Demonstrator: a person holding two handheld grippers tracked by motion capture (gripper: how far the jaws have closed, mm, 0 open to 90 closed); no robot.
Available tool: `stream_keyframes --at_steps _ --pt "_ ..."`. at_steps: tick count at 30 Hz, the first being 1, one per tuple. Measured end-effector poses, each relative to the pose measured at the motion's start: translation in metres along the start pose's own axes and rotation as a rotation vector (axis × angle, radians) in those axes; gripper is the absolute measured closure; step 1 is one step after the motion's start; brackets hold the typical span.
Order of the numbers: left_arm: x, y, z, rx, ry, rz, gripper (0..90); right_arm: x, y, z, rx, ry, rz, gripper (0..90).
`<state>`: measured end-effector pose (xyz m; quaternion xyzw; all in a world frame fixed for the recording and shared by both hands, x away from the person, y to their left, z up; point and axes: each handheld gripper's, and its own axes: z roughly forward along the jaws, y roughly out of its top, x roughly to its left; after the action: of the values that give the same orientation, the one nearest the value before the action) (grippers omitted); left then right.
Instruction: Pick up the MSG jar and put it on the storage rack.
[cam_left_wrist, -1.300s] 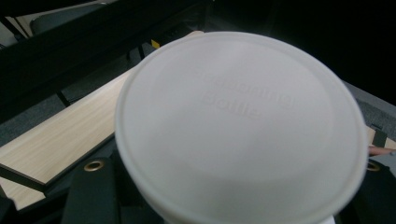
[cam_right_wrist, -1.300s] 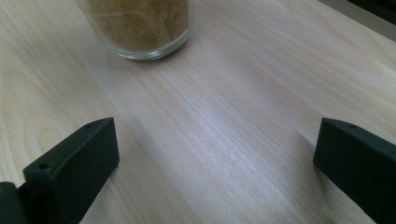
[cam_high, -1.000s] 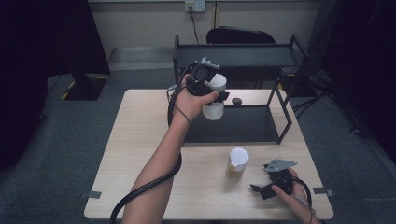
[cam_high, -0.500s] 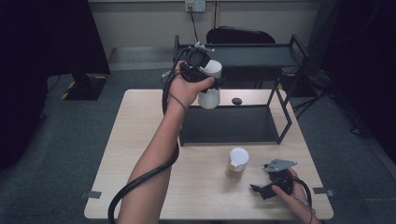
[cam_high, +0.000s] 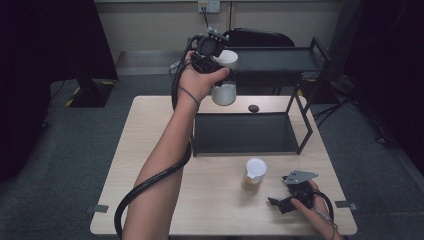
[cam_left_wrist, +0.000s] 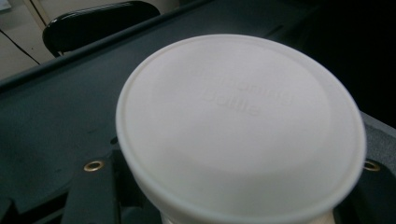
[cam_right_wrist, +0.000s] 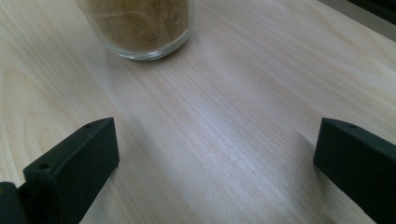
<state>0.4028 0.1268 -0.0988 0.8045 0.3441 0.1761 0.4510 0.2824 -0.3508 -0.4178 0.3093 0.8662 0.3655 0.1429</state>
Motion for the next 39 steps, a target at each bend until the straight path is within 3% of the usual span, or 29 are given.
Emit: stream_keyframes --at_steps 15,26,39 --pt "0.004 0.028 -0.008 -0.024 0.009 -0.003 34.6 0.0 0.0 0.0 -0.001 0.0 0.001 0.0" --pt "0.017 0.042 -0.011 -0.048 0.03 -0.025 34.6 0.0 0.0 0.0 0.0 0.0 0.001 0.0" --pt "0.037 0.057 0.005 -0.045 0.076 -0.057 34.5 0.0 0.0 0.0 0.001 0.0 0.002 0.0"
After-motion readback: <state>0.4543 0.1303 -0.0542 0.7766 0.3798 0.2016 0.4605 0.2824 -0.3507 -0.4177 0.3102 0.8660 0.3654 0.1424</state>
